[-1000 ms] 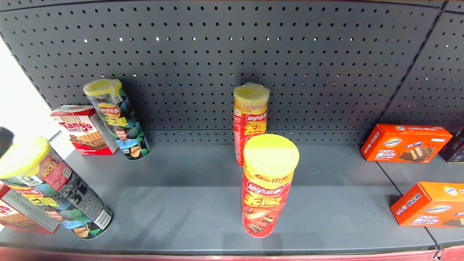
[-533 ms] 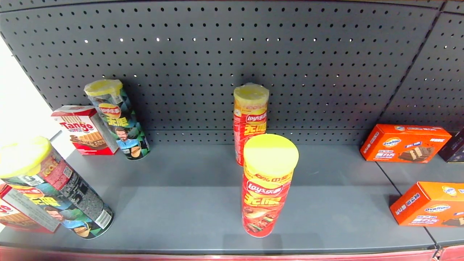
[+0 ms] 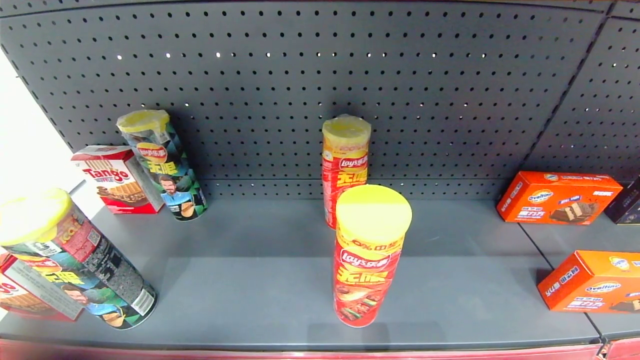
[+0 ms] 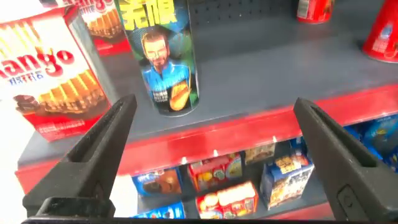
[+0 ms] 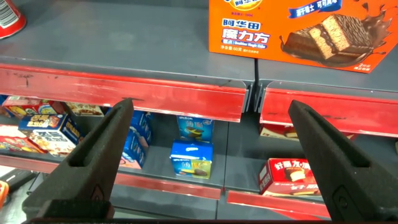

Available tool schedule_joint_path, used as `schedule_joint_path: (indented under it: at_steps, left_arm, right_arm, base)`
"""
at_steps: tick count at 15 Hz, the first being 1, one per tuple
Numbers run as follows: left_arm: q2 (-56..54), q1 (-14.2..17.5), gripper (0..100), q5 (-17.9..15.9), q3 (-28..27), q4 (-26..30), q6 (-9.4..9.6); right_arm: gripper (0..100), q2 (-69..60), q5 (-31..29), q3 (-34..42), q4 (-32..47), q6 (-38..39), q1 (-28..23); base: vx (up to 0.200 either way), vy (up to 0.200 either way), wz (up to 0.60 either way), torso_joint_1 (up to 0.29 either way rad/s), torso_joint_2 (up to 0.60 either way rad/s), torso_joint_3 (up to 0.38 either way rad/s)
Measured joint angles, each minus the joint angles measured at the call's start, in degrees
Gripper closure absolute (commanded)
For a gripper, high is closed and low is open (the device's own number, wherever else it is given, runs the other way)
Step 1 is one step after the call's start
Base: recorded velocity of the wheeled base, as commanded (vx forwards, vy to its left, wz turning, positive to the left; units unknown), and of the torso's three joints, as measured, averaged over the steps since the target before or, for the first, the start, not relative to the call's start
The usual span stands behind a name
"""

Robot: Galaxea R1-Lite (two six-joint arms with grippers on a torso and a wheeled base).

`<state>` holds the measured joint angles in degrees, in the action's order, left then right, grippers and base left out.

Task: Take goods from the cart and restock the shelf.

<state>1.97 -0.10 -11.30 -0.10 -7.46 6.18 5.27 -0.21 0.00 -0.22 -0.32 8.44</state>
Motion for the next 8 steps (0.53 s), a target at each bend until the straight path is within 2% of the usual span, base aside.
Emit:
schedule_joint_path:
  at_steps: [3, 4, 5, 6, 7, 8]
  left_arm:
    - [-1.7, -0.1, 0, 0.3, 0.1, 5.7, 0.20]
    - [-1.9, -0.1, 0, 0.5, 0.1, 5.9, 0.05]
    - [-2.0, -0.1, 0, 0.7, 0.1, 6.3, 0.52]
    - [-2.1, -0.1, 0, 0.6, 0.1, 6.6, 2.40]
    - [-2.1, -0.1, 0, 0.9, 0.1, 6.9, 3.17]
    - [-2.1, -0.1, 0, 2.0, 0.1, 7.4, 1.80]
  right_arm:
    - [0, 0.0, 0.0, 0.0, 0.0, 0.0, 0.0]
    - [0, 0.0, 0.0, 0.0, 0.0, 0.0, 0.0]
    - [0, 0.0, 0.0, 0.0, 0.0, 0.0, 0.0]
    - [0, 0.0, 0.0, 0.0, 0.0, 0.0, 0.0]
    - [0, 0.0, 0.0, 0.0, 0.0, 0.0, 0.0]
    - [0, 0.0, 0.0, 0.0, 0.0, 0.0, 0.0]
  base:
    - [0.000, 0.000, 0.00, 0.000, 0.00, 0.000]
    - [0.000, 0.000, 0.00, 0.000, 0.00, 0.000]
    - [0.000, 0.000, 0.00, 0.000, 0.00, 0.000]
    - [0.000, 0.000, 0.00, 0.000, 0.00, 0.000]
    - [0.000, 0.000, 0.00, 0.000, 0.00, 0.000]
    - [0.000, 0.000, 0.00, 0.000, 0.00, 0.000]
